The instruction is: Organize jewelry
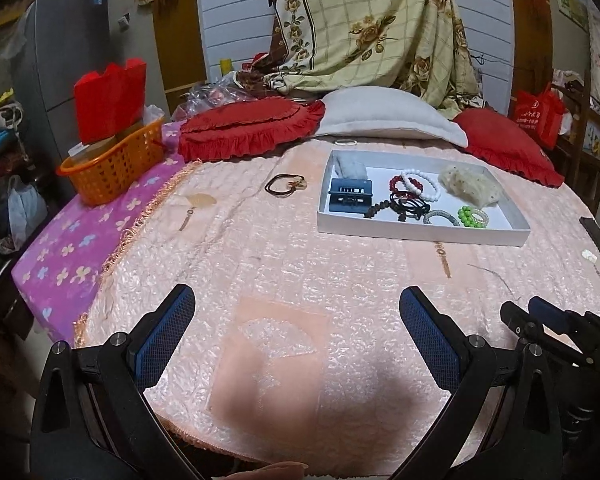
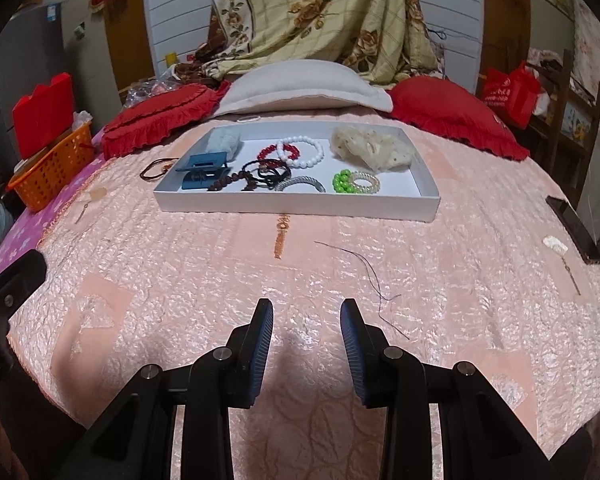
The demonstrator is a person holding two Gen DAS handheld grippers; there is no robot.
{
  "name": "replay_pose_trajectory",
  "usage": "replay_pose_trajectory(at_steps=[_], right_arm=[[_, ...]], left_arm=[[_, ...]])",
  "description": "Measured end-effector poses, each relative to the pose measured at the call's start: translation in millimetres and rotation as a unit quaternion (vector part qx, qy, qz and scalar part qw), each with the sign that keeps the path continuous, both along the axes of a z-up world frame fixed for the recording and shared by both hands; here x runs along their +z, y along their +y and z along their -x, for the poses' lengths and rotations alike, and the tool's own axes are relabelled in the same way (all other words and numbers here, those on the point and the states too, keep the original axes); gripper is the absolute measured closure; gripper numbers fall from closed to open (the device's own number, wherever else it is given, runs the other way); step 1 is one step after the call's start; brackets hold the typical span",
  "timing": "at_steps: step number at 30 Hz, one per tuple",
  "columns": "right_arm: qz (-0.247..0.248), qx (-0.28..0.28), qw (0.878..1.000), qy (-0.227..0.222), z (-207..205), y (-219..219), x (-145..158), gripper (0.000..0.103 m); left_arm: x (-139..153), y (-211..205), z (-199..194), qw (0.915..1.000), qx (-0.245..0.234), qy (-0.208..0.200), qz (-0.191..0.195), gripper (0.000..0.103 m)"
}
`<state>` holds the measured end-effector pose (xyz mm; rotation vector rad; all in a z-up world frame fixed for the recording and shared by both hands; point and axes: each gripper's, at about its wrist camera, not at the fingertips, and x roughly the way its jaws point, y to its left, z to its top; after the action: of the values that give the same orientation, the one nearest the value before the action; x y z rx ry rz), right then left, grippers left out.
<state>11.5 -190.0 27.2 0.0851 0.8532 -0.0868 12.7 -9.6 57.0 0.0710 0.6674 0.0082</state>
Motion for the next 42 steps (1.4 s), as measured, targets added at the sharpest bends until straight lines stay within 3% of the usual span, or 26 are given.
replay_pose_trajectory(at_steps=[7, 18, 42], right_arm=[[0.016, -0.001, 1.000, -0.016, 7, 0, 9, 0.070], [0.026, 0.006, 1.000, -0.002, 4, 7, 1, 0.070], [0.026, 0.010, 1.000, 0.003, 4, 9, -4, 0.070]], left_arm=[[0, -8, 2, 0.9999, -0.010, 0.005, -0.002, 0.001], [-14, -5, -7, 0.9989, -0.015, 0.040, 0.016, 0.001], [-26, -15, -9, 0.9970, -0.032, 0.069, 0.015, 0.001]])
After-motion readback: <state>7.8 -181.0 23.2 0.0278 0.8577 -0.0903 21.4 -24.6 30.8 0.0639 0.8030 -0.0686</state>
